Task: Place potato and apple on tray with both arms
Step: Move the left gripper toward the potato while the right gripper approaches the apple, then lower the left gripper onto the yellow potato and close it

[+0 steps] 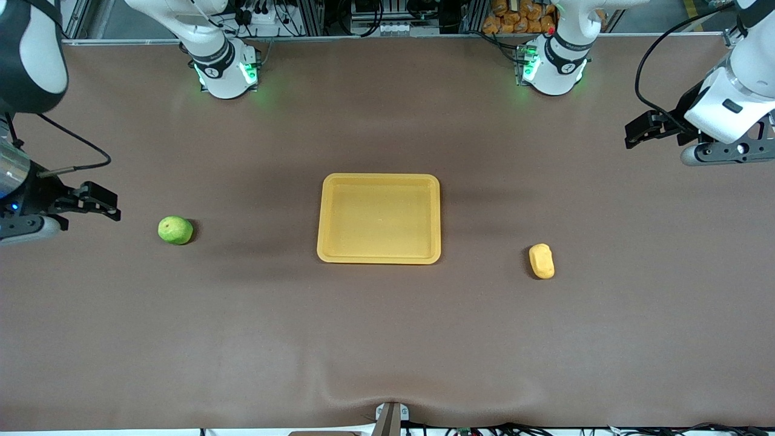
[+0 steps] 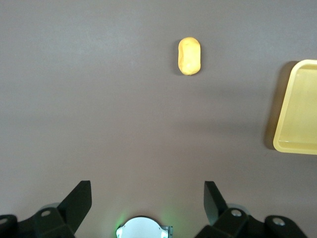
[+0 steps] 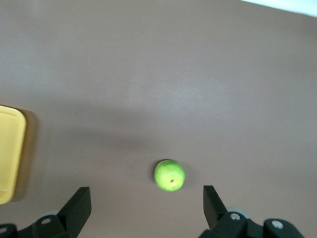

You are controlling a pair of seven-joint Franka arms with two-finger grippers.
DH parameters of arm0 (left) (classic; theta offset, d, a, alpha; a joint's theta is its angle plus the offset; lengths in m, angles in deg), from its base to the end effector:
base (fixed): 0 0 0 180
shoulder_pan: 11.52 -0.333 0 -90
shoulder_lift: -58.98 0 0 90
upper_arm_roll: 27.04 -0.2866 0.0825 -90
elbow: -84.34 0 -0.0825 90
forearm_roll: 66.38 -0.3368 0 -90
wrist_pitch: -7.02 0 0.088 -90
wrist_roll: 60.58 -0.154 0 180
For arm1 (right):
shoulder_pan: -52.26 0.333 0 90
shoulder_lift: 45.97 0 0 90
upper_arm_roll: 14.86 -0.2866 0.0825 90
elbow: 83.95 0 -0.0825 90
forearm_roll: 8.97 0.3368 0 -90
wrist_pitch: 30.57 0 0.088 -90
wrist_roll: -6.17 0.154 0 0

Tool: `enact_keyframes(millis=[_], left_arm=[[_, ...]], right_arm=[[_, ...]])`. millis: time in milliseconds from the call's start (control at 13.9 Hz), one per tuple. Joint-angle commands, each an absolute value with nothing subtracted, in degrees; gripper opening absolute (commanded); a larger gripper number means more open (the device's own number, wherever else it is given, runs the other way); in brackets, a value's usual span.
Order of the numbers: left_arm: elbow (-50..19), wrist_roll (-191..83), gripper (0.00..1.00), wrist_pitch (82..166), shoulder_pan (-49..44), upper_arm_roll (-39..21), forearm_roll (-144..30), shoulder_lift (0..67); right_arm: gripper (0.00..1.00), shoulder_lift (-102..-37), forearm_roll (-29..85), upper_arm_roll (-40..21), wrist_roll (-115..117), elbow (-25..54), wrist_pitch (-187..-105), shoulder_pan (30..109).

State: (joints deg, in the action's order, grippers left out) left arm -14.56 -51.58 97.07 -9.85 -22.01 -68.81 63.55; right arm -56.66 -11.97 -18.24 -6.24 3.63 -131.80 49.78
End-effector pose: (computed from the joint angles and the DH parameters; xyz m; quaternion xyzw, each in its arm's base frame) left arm 0.4752 -0.0504 0.5220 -0.9988 -0.0195 0.0338 0.0296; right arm 0.5753 -0.0002 0.4835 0.9923 0.1196 0.0238 0.0229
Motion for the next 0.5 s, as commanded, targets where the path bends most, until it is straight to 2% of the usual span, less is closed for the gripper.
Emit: enact_keyframes(millis=[0,430], left_arm=[[-18.9,-51.4,1.0,101.4,-10.0,-22.0,-67.6,64.4],[-26.7,-51.4,1.0,113.8,-10.0,-22.1,-67.7,63.7]], right_arm=[[1.0,-58.9,-19.0,-18.6,-7.4,2.0,-133.4,53.8],[1.0,-60.6,-22.4,-18.6,-14.8,1.8,-136.8,55.0]])
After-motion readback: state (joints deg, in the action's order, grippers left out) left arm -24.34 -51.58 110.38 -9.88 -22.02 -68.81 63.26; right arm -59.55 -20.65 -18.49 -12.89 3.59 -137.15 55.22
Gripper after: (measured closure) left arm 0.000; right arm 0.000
